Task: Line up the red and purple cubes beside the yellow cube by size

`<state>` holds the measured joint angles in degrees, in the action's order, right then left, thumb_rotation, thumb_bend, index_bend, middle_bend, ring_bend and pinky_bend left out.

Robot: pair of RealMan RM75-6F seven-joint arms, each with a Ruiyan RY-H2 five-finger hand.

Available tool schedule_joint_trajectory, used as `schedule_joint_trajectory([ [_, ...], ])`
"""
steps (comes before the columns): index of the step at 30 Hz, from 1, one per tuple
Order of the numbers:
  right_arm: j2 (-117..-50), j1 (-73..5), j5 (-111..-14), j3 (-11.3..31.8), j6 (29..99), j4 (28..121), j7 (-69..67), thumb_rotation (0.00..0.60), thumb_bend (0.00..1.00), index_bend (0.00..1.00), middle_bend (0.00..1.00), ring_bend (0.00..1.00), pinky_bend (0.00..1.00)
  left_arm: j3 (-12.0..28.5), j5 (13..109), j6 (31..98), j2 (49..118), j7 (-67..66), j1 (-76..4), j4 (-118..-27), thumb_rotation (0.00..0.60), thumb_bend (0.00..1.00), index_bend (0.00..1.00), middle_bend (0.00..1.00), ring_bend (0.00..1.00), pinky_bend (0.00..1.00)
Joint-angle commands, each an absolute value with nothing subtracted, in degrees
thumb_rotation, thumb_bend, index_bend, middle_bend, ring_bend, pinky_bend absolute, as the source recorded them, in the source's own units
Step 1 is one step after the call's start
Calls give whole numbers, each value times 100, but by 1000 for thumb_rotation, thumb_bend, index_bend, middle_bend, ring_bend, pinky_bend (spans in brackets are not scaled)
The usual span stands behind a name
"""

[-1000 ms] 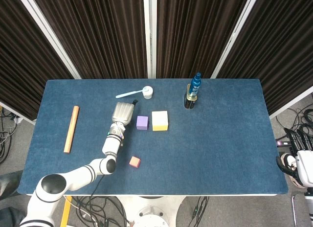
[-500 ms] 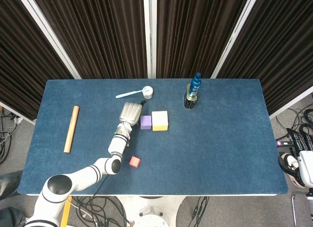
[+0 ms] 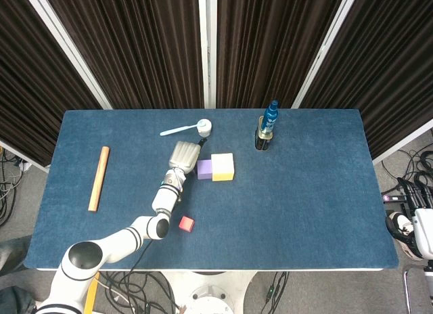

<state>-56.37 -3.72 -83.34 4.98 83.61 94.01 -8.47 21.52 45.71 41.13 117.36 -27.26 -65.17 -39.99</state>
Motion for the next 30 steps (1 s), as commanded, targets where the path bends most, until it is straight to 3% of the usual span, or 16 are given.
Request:
schedule_joint_trajectory([
  [1, -5635, -374, -8331, 501, 8358, 9408, -840, 600, 273, 0, 105, 0, 76, 2168, 4630, 4142, 11773, -2678, -6540, -3948, 600, 20, 177, 937, 979, 1000],
  [7, -5612, -381, -8310, 519, 8356, 9446, -811, 600, 273, 0, 105, 0, 76, 2168, 4696, 4095, 11793, -2623, -6526, -3869, 600, 15, 165, 936, 978, 1000],
  [12, -5616, -399, -8316, 525, 8336, 9448, -818, 600, 273, 0, 105, 0, 76, 2026, 4890, 4341, 11460, -2519, -6186, -4341, 600, 16, 164, 929, 976, 1000],
  [18, -5672, -473, -8406, 526, 8283, 9424, -829, 600, 272, 0, 105, 0, 76, 1671, 5435, 5096, 10382, -2215, -5356, -6075, 600, 19, 170, 927, 975, 1000],
  [23, -5737, -538, -8513, 513, 8254, 9412, -834, 600, 272, 0, 105, 0, 80, 1396, 5556, 5306, 9195, -1881, -4661, -8163, 600, 39, 287, 933, 981, 1000],
  [30, -5772, -564, -8590, 495, 8268, 9382, -868, 600, 272, 0, 105, 0, 81, 856, 6171, 5468, 8554, -1684, -4239, -9370, 600, 59, 354, 936, 983, 1000],
])
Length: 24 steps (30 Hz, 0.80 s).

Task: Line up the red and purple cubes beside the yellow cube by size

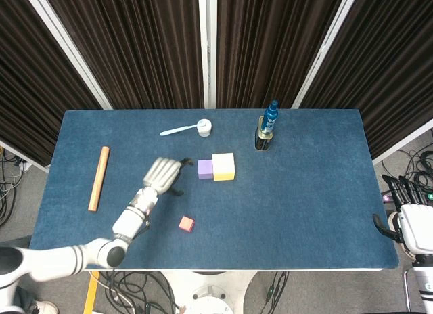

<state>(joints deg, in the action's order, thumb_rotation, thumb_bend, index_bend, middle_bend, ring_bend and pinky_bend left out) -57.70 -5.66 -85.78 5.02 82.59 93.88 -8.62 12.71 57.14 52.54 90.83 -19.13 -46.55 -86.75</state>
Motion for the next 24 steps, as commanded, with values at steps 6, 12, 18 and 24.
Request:
schedule_joint_trajectory([
  [6, -5780, -544, -8603, 476, 8307, 9358, -893, 600, 272, 0, 105, 0, 82, 530, 6512, 5403, 8429, -1610, -4131, -9802, 600, 61, 354, 938, 986, 1000],
  [12, -5804, -536, -8607, 462, 8322, 9322, -921, 600, 272, 0, 105, 0, 82, 386, 6186, 5403, 8729, -1956, -4113, -9792, 600, 62, 356, 941, 989, 1000],
  [18, -5822, -558, -8581, 460, 8277, 9280, -964, 600, 272, 0, 105, 0, 82, 395, 5684, 5418, 9094, -2326, -4181, -9631, 600, 89, 379, 943, 993, 1000],
  [24, -5835, -581, -8574, 460, 8245, 9268, -961, 600, 273, 0, 105, 0, 82, 370, 5459, 5439, 9264, -2401, -4171, -9624, 600, 139, 420, 945, 995, 1000],
])
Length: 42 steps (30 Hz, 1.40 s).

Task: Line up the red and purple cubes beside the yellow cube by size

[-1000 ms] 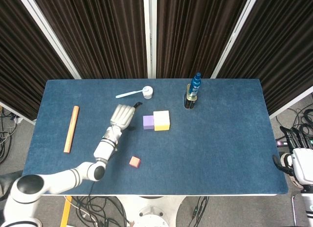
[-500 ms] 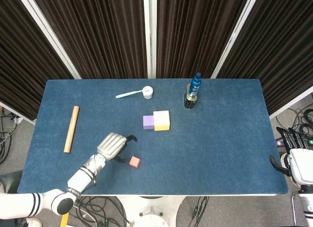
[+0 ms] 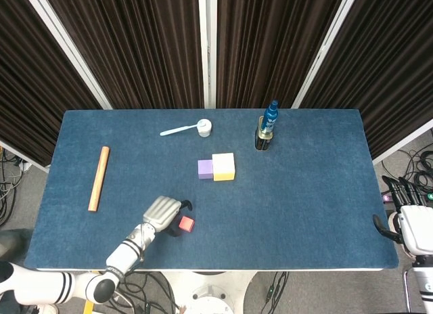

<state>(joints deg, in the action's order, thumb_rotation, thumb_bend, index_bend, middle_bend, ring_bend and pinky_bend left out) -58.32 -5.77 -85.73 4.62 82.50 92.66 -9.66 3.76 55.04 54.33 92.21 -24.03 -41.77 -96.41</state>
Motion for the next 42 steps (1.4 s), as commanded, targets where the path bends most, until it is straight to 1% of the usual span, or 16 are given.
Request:
schedule_joint_trajectory([
  [1, -5837, -583, -8578, 456, 8244, 9272, -953, 600, 272, 0, 105, 0, 82, 364, 5430, 5432, 9291, -2393, -4167, -9611, 600, 151, 426, 945, 995, 1000],
  [6, -5839, -573, -8569, 450, 8257, 9280, -937, 600, 272, 0, 105, 0, 82, 357, 5354, 5423, 9444, -2378, -4163, -9509, 600, 199, 439, 947, 996, 1000],
  [13, -5835, -568, -8541, 444, 8245, 9287, -930, 600, 271, 0, 108, 0, 82, 384, 5306, 5408, 9606, -2310, -4158, -9368, 600, 288, 483, 950, 997, 1000],
  [21, -5839, -590, -8531, 448, 8216, 9293, -919, 600, 272, 0, 109, 0, 82, 377, 5408, 5496, 9677, -2210, -4086, -9318, 600, 313, 541, 956, 1000, 1000],
  [25, -5828, -593, -8536, 453, 8227, 9307, -902, 600, 272, 0, 109, 0, 82, 490, 5534, 5610, 9562, -2058, -4031, -9330, 600, 313, 543, 958, 1000, 1000],
  [29, -5815, -598, -8551, 456, 8238, 9326, -891, 600, 272, 0, 109, 0, 82, 797, 5402, 5685, 9277, -2082, -4094, -9232, 600, 312, 542, 959, 1000, 1000],
  [33, -5834, -610, -8548, 456, 8224, 9335, -881, 600, 272, 0, 110, 0, 82, 1289, 4757, 5410, 9185, -2169, -4396, -8923, 600, 311, 538, 959, 1000, 1000],
  [35, -5845, -618, -8563, 462, 8235, 9346, -872, 600, 272, 0, 110, 0, 82, 1513, 4350, 5303, 9234, -2352, -4630, -8655, 600, 310, 537, 959, 1000, 1000],
  [42, -5817, -603, -8603, 446, 8278, 9401, -828, 600, 272, 0, 110, 0, 83, 1947, 2901, 5095, 9610, -2979, -5349, -7825, 600, 307, 536, 959, 1000, 1000],
])
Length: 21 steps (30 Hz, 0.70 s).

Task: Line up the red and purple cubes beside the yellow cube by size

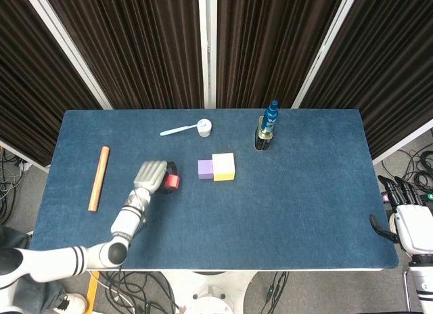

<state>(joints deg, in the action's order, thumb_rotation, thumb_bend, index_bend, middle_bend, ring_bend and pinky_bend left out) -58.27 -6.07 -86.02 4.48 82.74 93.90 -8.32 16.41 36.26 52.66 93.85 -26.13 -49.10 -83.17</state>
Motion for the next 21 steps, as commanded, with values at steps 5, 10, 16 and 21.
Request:
schedule_joint_trajectory([
  [5, -5775, -570, -8615, 434, 8329, 9437, -817, 600, 272, 0, 110, 0, 82, 2149, 1952, 4888, 9837, -3271, -5795, -7375, 600, 303, 530, 959, 1000, 1000],
  [10, -5755, -529, -8625, 418, 8381, 9444, -839, 600, 272, 0, 110, 0, 82, 2244, 1230, 4809, 10047, -3561, -6180, -7023, 600, 295, 522, 959, 1000, 1000],
  [16, -5730, -508, -8588, 424, 8392, 9439, -859, 600, 272, 0, 110, 0, 82, 2247, 943, 4830, 10222, -3724, -6430, -6847, 600, 292, 522, 958, 1000, 1000],
  [21, -5714, -487, -8566, 423, 8401, 9424, -876, 600, 272, 0, 110, 0, 83, 2191, 840, 4865, 10404, -3789, -6528, -6595, 600, 291, 522, 958, 1000, 1000],
])
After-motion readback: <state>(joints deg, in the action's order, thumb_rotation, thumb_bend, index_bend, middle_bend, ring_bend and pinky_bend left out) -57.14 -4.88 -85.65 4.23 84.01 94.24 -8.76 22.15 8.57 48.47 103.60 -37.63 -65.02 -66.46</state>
